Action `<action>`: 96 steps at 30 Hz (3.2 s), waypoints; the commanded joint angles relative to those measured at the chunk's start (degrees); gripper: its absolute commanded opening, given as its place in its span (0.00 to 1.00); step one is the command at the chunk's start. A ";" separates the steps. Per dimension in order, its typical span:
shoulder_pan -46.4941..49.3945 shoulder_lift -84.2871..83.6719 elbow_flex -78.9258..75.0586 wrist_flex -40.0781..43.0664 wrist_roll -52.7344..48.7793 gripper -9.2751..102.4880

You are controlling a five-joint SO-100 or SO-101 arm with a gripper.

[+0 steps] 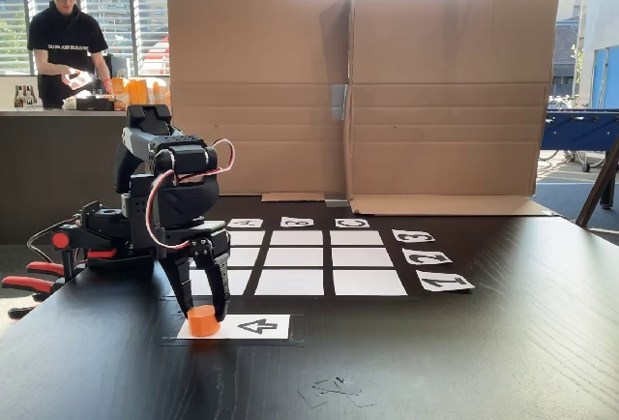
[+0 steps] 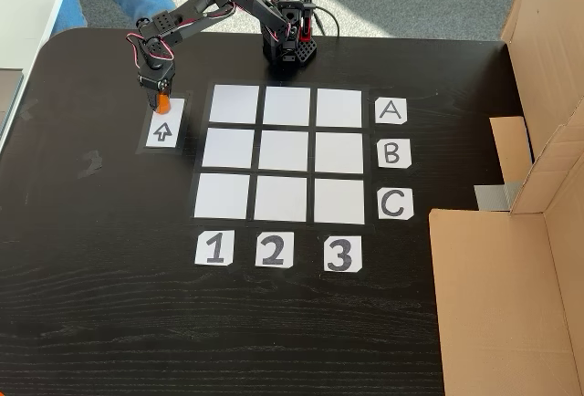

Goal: Pick up the round, orange token and place it in the grid on square A3.

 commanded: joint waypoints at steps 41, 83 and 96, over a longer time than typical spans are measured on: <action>-61.96 82.18 63.98 4.04 -25.66 0.08; -98.88 55.99 71.46 -16.88 -13.45 0.08; -97.91 56.87 75.94 -18.11 -12.22 0.14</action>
